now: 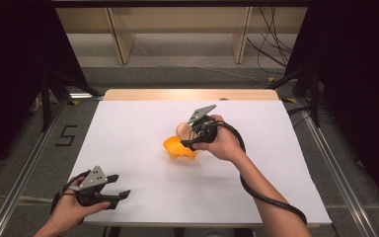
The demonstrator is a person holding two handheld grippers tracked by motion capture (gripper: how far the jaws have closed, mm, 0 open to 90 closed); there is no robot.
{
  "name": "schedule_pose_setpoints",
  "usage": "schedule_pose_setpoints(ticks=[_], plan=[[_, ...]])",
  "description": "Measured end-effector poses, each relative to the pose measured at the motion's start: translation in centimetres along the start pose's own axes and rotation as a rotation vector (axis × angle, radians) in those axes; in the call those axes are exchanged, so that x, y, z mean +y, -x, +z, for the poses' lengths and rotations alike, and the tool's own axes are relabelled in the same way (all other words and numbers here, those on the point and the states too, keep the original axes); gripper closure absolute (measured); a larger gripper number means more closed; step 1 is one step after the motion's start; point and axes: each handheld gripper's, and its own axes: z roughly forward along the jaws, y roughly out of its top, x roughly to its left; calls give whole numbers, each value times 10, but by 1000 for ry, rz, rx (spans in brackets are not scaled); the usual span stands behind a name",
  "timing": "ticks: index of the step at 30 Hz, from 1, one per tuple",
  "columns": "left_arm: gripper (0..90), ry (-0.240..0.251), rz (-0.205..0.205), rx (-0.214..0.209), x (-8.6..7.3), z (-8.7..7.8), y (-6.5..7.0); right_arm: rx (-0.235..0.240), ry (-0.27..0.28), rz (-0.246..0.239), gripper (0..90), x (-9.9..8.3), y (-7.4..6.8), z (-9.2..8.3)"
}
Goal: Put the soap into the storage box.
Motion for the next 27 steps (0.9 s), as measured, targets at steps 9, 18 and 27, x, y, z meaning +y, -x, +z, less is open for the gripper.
schedule_pose_setpoints(ticks=[9, 18, 27], plan=[[301, 15, -27, -5, -1, 0, 1, 6, -3, 0, 337, 3, -1, 3], [301, 7, 2, 17, 0, 1, 1, 11, -2, 24, 337, 4, -2, 6], [301, 8, 5, 16, 0, 2, 0, 15, -6, 10, 337, 7, 0, 11]])
